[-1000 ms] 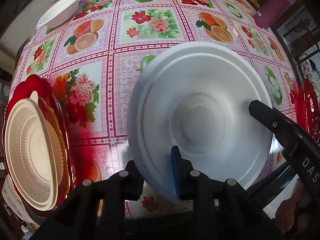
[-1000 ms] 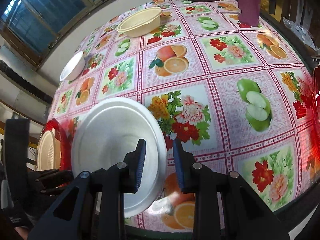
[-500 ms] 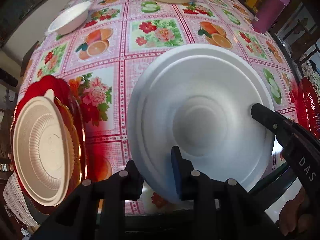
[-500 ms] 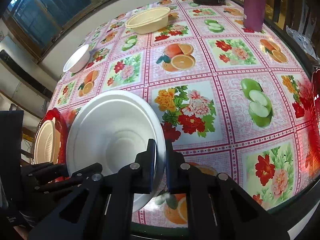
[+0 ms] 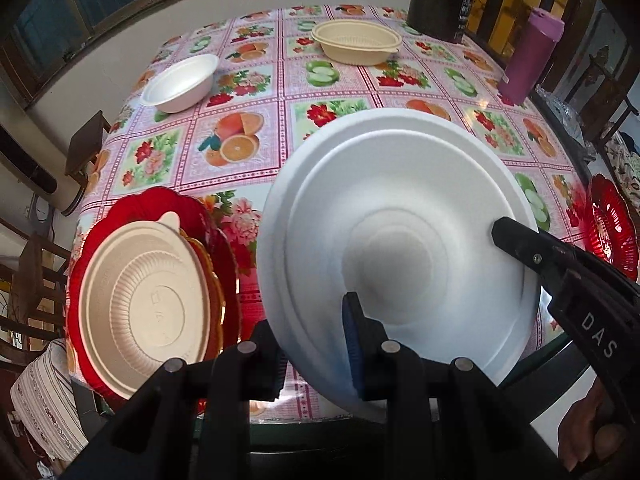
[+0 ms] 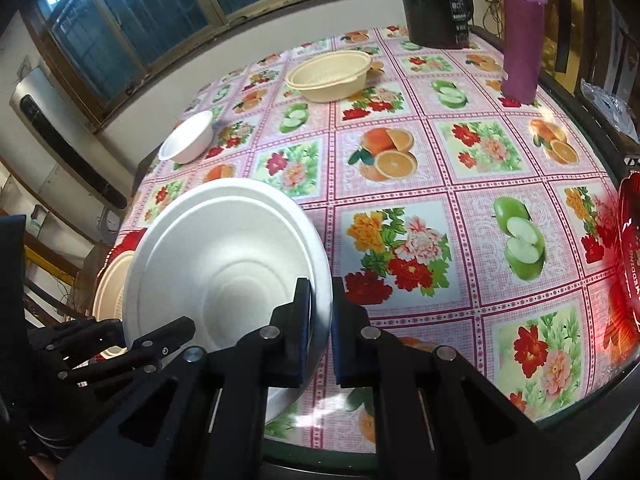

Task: Organize plates and bowls
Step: 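Lift the white foam bowl and carry it toward the red plate stack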

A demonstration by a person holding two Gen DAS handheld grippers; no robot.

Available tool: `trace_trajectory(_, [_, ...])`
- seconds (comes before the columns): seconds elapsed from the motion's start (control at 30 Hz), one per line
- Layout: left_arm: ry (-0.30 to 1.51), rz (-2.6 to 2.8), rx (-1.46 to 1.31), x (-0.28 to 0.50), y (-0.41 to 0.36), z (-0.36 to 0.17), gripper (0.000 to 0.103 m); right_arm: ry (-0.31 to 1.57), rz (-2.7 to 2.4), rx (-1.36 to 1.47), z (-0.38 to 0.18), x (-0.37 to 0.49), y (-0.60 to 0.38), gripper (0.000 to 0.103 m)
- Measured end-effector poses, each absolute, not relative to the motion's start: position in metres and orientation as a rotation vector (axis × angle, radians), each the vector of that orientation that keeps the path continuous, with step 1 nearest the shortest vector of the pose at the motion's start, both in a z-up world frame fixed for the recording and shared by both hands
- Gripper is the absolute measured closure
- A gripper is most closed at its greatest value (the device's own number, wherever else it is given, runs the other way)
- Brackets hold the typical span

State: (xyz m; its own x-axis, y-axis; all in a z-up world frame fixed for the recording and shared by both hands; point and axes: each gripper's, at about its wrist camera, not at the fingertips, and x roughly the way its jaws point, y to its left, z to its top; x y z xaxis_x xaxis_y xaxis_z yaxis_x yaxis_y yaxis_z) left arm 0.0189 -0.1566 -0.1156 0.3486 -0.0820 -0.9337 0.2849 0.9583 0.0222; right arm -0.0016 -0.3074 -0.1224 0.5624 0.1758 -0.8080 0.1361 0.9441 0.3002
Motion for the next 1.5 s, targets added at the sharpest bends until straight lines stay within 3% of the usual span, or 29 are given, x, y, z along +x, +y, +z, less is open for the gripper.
trace_trajectory(1.5, [1.068, 0.014, 0.052, 0.021, -0.001, -0.077, 0.075, 0.89, 0.289, 0.214, -0.082, 0.037, -0.158, 0.092])
